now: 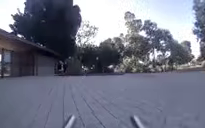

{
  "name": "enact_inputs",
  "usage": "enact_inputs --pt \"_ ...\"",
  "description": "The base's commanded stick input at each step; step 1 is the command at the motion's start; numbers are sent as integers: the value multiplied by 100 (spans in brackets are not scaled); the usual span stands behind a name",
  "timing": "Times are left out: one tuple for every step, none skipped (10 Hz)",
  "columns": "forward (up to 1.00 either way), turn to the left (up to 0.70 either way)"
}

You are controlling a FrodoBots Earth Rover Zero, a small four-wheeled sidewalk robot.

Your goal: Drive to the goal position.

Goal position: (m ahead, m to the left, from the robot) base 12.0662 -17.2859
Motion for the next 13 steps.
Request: enact_inputs --pt "100 -15" --pt "100 -3" --pt "100 0" --pt "100 0" --pt "100 0" --pt "100 0" --pt "100 0" --pt "100 -27" --pt "100 -27" --pt "100 -27" --pt "100 -27" --pt "100 -27" --pt "100 -27"
